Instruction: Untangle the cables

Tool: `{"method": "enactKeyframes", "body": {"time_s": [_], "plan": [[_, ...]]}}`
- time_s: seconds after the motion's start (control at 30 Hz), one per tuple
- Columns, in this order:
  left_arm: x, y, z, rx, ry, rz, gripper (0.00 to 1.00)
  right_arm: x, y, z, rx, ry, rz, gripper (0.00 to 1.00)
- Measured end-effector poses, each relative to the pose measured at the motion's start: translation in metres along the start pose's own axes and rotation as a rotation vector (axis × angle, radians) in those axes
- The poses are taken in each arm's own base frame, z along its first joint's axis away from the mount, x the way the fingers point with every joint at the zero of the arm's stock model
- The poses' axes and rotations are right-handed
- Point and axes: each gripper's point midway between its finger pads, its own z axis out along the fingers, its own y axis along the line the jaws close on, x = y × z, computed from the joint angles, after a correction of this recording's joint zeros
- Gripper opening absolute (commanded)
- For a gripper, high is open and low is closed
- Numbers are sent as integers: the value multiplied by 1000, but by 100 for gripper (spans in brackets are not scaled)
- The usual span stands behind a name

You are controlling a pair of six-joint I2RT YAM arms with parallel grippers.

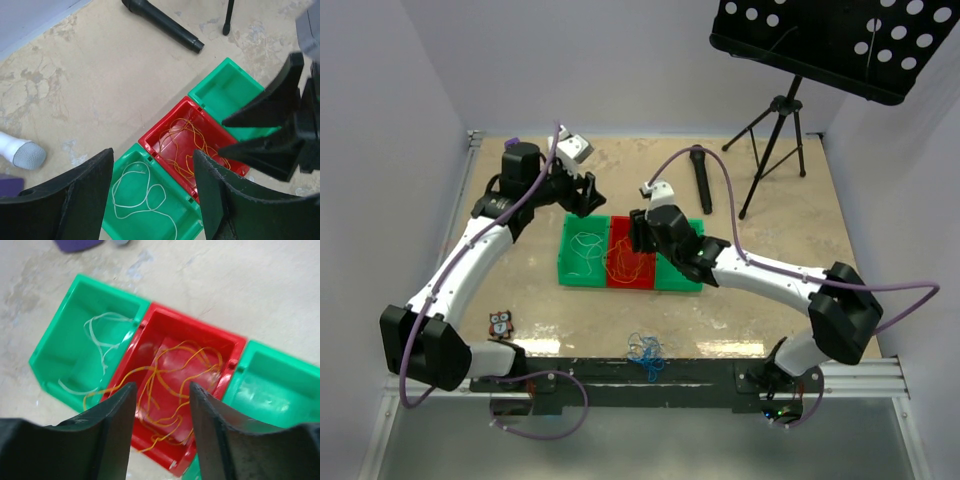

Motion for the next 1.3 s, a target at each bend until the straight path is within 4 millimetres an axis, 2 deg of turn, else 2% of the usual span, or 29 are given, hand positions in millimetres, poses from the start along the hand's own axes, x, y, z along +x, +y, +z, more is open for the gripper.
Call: {"method": "enactKeyframes", "body": {"time_s": [0.07,0.17,0.3,0.47,0.6,0.77,1.03,1.13,1.27,1.3], "plan": [[-3,5,-3,-18,-9,-22,74,15,11,-6,-36,20,-17,59],[-11,24,-10,-75,-37,-80,74,42,36,-14,-98,64,-58,66],[-17,45,-19,-140,-67,-133,74,65,68,-19,-160,97,-91,69],[-16,47,-19,-144,-66,-148,75,73,79,-6,-143,114,-97,66],[-16,47,-20,-144,-65,-149,75,68,79,9,-85,95,-87,61],[-16,46,-19,-139,-66,-149,75,66,77,23,-28,84,-83,46],[-15,44,-19,-130,-66,-149,75,65,68,29,19,81,-84,24],[-12,44,-18,-129,-61,-152,75,61,59,33,40,76,-73,17],[-11,44,-18,-129,-61,-152,75,45,34,40,87,54,-39,1],[-10,44,-18,-129,-61,-152,75,38,26,41,101,45,-27,0]]}}
